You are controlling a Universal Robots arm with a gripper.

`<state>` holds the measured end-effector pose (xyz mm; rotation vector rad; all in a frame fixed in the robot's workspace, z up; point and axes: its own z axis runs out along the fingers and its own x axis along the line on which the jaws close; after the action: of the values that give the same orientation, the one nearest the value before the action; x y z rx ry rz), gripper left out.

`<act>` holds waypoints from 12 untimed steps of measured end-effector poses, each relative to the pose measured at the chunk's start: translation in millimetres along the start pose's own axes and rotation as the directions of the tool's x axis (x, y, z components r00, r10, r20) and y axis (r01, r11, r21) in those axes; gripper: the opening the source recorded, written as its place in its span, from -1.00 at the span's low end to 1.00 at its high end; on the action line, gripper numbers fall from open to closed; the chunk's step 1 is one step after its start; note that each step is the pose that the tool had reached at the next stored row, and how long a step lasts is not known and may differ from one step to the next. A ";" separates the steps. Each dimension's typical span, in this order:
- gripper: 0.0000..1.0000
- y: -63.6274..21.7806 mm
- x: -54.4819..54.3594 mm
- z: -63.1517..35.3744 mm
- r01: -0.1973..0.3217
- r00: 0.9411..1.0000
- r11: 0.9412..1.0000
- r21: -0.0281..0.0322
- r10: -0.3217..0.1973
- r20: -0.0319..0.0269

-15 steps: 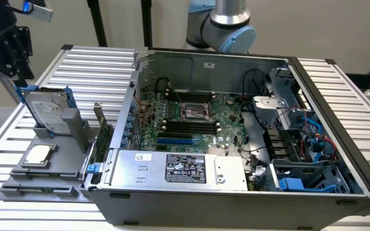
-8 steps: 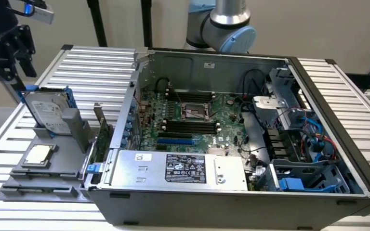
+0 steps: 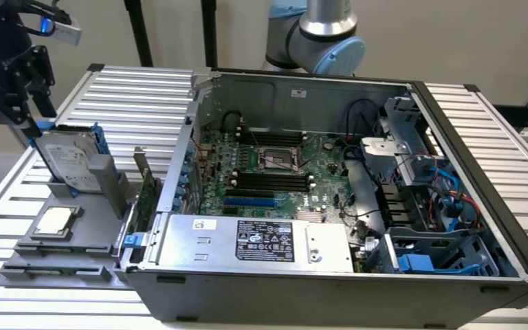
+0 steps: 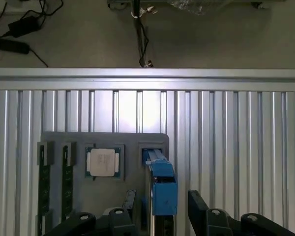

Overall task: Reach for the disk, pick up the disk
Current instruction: 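Pick up the disk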

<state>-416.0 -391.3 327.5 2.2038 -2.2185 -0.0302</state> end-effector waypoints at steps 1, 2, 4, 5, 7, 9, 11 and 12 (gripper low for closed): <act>0.08 -0.1 0.0 1.9 0.000 1.000 1.000 0.000 0.000 0.000; 0.08 -0.1 0.0 3.7 0.000 1.000 1.000 0.000 0.000 0.000; 0.08 -0.2 0.0 7.3 0.000 1.000 1.000 0.000 0.000 0.000; 0.08 -0.2 0.0 9.1 0.000 1.000 1.000 0.000 0.000 0.000; 0.08 -0.3 0.0 12.8 0.000 1.000 1.000 0.000 0.000 0.000; 0.08 -0.4 0.0 16.4 0.000 1.000 1.000 0.000 0.000 0.000; 0.08 -0.5 0.0 20.0 0.000 1.000 1.000 0.000 0.000 0.000; 0.08 -0.5 0.0 21.9 0.000 1.000 1.000 0.000 0.000 0.000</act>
<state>-416.1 -391.2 305.5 2.2042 -2.2187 -0.0299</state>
